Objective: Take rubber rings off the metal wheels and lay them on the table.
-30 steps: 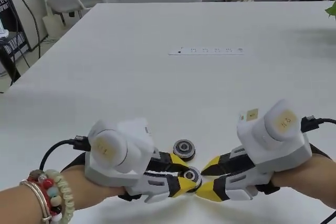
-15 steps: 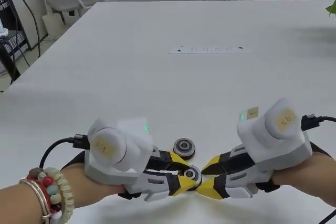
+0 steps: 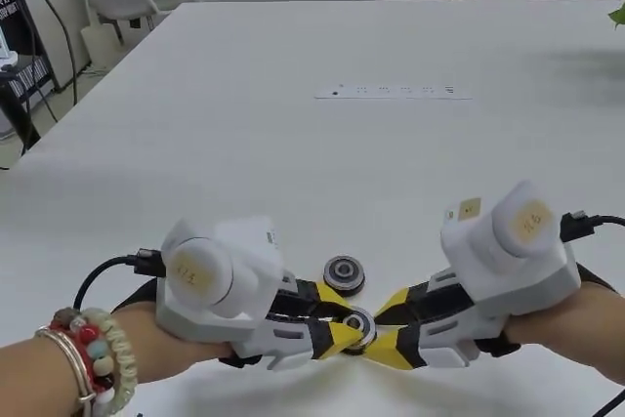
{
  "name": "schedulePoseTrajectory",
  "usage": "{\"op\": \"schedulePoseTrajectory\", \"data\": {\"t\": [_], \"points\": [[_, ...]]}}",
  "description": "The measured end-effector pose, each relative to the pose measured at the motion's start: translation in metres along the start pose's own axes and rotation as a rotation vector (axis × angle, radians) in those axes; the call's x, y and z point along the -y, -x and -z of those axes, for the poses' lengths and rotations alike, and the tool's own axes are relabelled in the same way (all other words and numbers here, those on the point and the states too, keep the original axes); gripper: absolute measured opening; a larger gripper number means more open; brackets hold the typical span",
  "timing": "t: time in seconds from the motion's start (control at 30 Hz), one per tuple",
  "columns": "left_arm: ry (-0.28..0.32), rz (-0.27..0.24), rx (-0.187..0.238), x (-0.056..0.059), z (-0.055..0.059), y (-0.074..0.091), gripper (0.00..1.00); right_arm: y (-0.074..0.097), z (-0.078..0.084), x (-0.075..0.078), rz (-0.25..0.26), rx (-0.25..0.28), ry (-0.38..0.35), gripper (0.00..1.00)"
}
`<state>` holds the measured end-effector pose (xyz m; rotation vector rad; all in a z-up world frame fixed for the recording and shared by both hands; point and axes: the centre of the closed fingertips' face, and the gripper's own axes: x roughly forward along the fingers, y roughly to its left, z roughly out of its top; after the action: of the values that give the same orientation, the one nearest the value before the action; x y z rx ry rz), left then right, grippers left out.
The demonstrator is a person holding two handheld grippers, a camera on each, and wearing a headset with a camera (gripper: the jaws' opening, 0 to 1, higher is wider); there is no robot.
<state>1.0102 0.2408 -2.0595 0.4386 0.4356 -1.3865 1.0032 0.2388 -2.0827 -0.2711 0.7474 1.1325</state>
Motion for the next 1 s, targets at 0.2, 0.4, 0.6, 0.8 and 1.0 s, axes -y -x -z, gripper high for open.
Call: {"op": "schedulePoseTrajectory", "data": {"t": [0.2, 0.4, 0.6, 0.8, 1.0], "points": [[0.002, -0.001, 0.003, 0.0, 0.001, -0.001, 0.09, 0.0, 0.002, 0.0, 0.003, -0.018, 0.026, 0.16], [0.005, -0.002, 0.006, 0.0, 0.002, -0.001, 0.09, 0.003, 0.005, 0.004, 0.025, -0.032, 0.058, 0.01], [0.004, -0.003, 0.006, 0.0, 0.002, -0.001, 0.08, 0.002, 0.006, 0.006, 0.032, -0.04, 0.031, 0.0], [0.002, -0.003, 0.006, -0.001, 0.002, -0.002, 0.08, 0.004, 0.005, 0.01, 0.028, -0.023, -0.127, 0.0], [0.001, -0.003, 0.005, -0.001, 0.002, -0.004, 0.08, 0.007, 0.004, 0.013, 0.019, -0.001, -0.223, 0.0]]}}
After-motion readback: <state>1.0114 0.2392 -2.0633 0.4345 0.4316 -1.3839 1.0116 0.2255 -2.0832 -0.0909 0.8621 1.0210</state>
